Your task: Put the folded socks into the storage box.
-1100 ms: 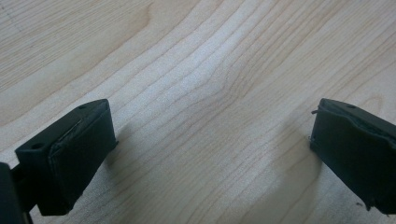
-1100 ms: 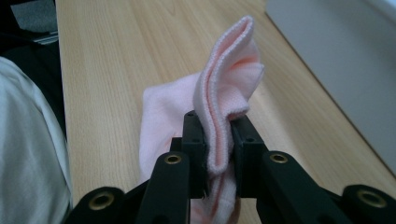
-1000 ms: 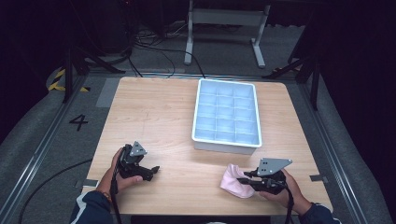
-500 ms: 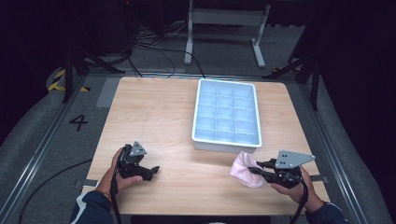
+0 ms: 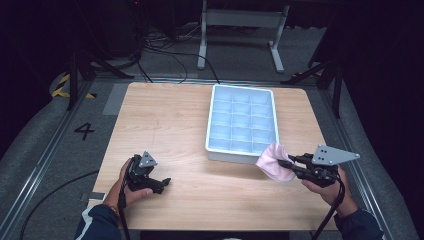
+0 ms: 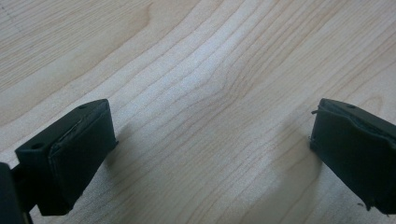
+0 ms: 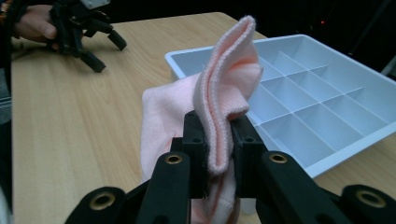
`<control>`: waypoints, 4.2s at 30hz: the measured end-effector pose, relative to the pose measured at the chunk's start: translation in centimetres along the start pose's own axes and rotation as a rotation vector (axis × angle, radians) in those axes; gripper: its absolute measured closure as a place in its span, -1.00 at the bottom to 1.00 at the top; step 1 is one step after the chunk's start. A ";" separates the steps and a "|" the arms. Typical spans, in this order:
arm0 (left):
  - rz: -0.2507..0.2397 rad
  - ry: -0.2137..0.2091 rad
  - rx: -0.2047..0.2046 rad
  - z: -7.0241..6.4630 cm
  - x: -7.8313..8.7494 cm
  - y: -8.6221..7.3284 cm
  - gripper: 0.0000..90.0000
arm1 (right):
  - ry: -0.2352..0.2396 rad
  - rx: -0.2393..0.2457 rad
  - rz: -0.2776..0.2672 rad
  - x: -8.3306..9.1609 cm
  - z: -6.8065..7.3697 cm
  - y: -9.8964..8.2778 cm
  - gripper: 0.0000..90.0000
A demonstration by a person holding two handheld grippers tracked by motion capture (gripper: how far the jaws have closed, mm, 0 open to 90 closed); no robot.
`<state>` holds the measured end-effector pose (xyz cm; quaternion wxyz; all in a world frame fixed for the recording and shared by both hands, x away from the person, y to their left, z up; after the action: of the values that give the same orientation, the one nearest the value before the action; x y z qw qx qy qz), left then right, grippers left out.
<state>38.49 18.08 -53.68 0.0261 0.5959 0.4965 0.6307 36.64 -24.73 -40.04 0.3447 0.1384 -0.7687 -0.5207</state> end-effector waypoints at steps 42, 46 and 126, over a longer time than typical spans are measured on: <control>0.000 0.000 -0.001 0.0 0.0 0.0 -0.99 | -0.190 0.438 0.431 -12.3 -5.9 -0.1 0.77; 0.000 -0.001 0.000 0.0 0.0 0.0 -0.99 | -0.166 0.469 0.461 -12.7 -5.6 -0.5 0.77; 0.002 -0.001 -0.002 0.0 0.0 0.0 -0.99 | 0.007 0.378 0.627 -15.5 -6.2 -2.6 0.40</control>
<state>38.55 18.06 -53.67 0.0264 0.5968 0.4951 0.6309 51.67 -21.36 -46.92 0.4584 -0.0409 -0.8552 -0.2382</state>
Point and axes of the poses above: each handheld gripper's, and its own axes: x roughly backward along the jaws, y roughly out of its top, z roughly to its left, the point moved 7 cm from there along -x, roughly forward along the jaws, and after that the axes turned 15 degrees about -y, right-handed, at the moved point
